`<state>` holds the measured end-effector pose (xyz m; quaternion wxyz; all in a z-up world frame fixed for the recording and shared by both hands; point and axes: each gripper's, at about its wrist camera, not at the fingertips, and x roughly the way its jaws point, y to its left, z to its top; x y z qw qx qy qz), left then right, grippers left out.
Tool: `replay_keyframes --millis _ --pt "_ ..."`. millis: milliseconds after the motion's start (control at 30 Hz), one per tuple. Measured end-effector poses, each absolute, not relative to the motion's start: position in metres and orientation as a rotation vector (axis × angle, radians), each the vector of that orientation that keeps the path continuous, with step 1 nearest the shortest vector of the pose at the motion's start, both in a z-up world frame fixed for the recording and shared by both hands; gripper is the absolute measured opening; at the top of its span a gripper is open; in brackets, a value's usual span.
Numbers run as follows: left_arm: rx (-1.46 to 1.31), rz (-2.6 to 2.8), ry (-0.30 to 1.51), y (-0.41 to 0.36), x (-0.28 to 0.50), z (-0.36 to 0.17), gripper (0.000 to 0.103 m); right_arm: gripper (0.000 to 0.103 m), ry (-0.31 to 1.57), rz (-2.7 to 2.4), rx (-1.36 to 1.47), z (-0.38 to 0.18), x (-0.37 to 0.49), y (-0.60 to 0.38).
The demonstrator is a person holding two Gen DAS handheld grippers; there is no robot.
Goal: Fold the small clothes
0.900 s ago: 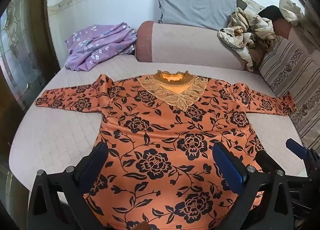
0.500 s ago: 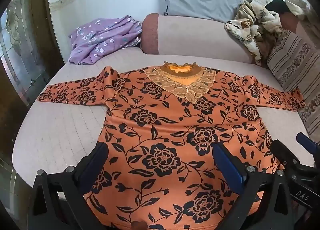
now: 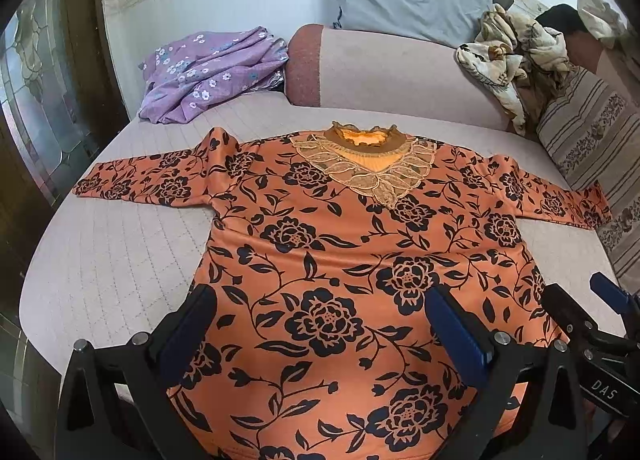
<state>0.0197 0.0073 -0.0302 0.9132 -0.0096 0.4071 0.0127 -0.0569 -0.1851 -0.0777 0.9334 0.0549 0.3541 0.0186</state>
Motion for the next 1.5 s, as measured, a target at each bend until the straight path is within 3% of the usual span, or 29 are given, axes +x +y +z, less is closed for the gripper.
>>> replay_keyframes --millis 1200,1500 --pt "-0.048 0.034 0.845 0.023 0.024 -0.039 0.103 0.103 0.756 0.052 0.115 -0.088 -0.047 -0.182" --pt "-0.087 0.122 0.886 0.06 0.046 -0.055 0.103 0.103 0.754 0.01 0.377 -0.09 -0.025 -0.293"
